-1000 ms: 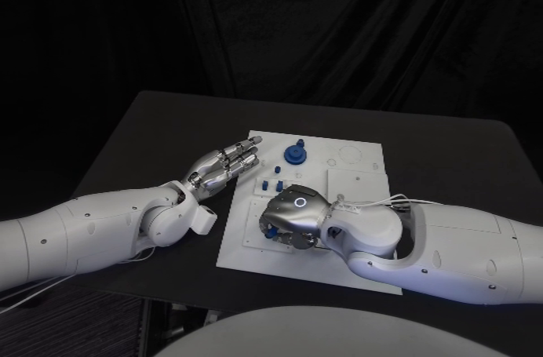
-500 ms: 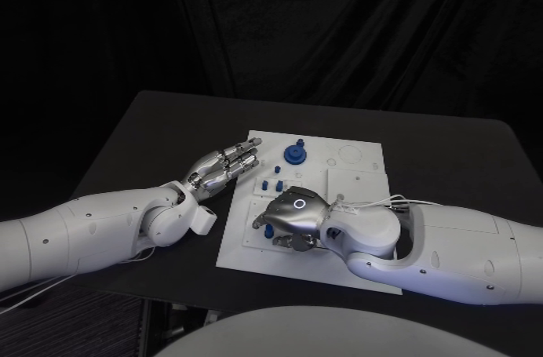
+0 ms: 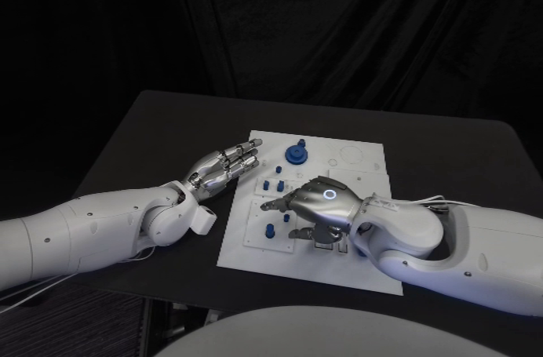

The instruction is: Assemble the parts on the task board

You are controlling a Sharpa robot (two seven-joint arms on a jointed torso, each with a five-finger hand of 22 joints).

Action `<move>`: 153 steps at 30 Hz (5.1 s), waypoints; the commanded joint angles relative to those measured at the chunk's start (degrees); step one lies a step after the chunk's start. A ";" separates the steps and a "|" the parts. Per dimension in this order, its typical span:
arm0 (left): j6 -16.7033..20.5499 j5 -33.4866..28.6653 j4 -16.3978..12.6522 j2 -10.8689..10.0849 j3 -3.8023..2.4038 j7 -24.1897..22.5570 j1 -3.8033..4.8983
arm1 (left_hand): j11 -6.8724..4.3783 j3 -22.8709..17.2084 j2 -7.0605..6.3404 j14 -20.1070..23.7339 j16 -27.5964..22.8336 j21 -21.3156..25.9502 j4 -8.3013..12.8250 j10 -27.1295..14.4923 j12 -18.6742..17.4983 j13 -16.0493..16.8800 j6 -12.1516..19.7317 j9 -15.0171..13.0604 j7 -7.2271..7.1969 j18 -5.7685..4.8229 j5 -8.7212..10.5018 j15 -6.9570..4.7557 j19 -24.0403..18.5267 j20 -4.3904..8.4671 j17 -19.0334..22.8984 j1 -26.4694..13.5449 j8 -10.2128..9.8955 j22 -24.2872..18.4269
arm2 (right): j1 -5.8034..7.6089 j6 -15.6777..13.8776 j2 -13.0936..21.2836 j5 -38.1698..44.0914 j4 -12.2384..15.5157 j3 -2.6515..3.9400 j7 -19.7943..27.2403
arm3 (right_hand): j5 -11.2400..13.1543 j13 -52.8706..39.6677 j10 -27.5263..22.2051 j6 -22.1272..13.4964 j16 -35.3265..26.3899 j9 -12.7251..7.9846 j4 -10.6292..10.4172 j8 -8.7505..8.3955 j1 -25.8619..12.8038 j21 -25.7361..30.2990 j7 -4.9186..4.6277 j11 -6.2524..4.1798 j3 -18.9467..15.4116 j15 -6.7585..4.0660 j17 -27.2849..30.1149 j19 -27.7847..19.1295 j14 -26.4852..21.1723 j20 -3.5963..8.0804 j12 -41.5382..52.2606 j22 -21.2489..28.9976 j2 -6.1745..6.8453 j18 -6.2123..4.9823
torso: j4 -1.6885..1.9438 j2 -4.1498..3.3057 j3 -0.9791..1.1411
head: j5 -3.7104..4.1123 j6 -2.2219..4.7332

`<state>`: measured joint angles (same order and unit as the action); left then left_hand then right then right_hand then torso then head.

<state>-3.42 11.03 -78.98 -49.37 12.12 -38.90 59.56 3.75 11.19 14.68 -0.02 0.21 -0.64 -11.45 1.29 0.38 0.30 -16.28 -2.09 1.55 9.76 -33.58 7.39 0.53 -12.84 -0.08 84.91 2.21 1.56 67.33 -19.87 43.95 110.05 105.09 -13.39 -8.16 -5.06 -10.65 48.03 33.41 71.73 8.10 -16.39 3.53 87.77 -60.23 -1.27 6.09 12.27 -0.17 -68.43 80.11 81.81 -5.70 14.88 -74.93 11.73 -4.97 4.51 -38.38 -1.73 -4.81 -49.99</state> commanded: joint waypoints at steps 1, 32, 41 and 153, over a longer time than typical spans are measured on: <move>-0.71 -0.01 -0.30 -0.05 -0.05 -2.45 -0.20 | 0.39 0.06 -0.25 0.02 -0.21 0.21 0.51 0.04 -0.02 0.07 -0.02 -0.06 -0.04 -0.11 -0.32 -0.02 -0.03 -0.02 0.08 0.04 0.35 -0.10 | 1.49 -13.20 2.20 -4.18 1.57 0.15 2.94 | -0.16 -0.22 -0.42 -0.52 0.02 -0.25 -0.26 -0.12 0.59 -0.12 0.31 0.05 0.21 0.06 -0.08 -0.16 -0.09 -0.07 0.66 -7.56 -0.22 -0.65 | 0.06 -0.05 0.00 | 0.74 -0.01; 2.09 -0.01 -2.83 -1.98 -0.05 -4.61 -0.44 | -1.73 -0.15 0.03 0.02 -0.21 0.13 1.70 -0.86 -0.24 -0.17 0.04 -0.04 -1.30 -0.54 -1.01 -0.48 0.08 0.80 0.08 -0.83 0.31 -0.01 | 4.35 1.78 26.99 -24.54 8.74 -0.86 -27.26 | -9.52 -79.35 41.97 20.71 18.27 23.62 -0.57 26.89 -29.13 -26.37 -1.04 -7.69 -5.22 -4.86 -21.57 8.77 8.19 4.53 75.12 -14.01 -5.11 4.15 | -0.25 -0.17 -0.25 | 6.24 -0.01; 1.87 -0.01 -2.36 -1.87 -0.05 -4.42 -0.44 | -1.42 -0.19 0.09 0.02 -0.21 0.12 1.77 -0.72 -0.20 -0.12 0.05 -0.04 -1.35 -0.51 -1.03 -0.50 0.10 0.75 0.08 -0.84 0.31 0.01 | 1.73 1.77 26.60 -24.50 9.88 -0.87 -28.23 | -8.97 -79.35 41.97 20.97 18.12 25.87 -0.65 28.13 -30.70 -23.06 -0.74 -7.90 -5.95 -5.02 -21.38 7.42 8.14 4.58 75.12 -12.92 -3.47 3.33 | -0.22 -0.18 -0.14 | 6.98 -0.01; 0.48 -0.01 -0.89 -0.21 -0.05 -2.10 -1.16 | -0.06 -1.26 0.93 0.02 -0.21 0.05 3.53 0.14 0.02 0.11 -2.12 -0.26 1.64 -0.04 -1.53 0.89 0.22 -1.07 0.08 -0.95 0.85 0.06 | -2.57 -3.48 14.46 -53.35 7.51 -0.65 -26.07 | -27.94 -79.35 41.97 18.89 12.45 44.05 0.03 28.10 -27.38 -22.91 0.66 -9.47 2.01 -6.64 -8.62 7.78 6.09 6.22 75.12 -12.85 -4.91 3.32 | -0.16 0.08 -0.08 | 4.86 -0.01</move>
<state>-2.54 11.04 -79.80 -49.71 12.12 -38.91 58.50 3.49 9.92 15.04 -0.02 0.21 -0.64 -8.29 1.44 0.38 0.35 -18.34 -2.27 2.77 9.75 -34.77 8.20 0.75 -13.44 -0.08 83.89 2.75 1.62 64.70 -26.30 58.49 56.61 112.67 -14.05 -31.62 -33.38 -74.91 83.99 52.42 84.51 52.31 -18.43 31.81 60.32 -83.41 -0.47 -3.86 12.28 -7.18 -74.91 83.96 84.05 0.72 89.85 -74.91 7.20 -1.79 4.44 -38.33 -1.84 0.11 -49.99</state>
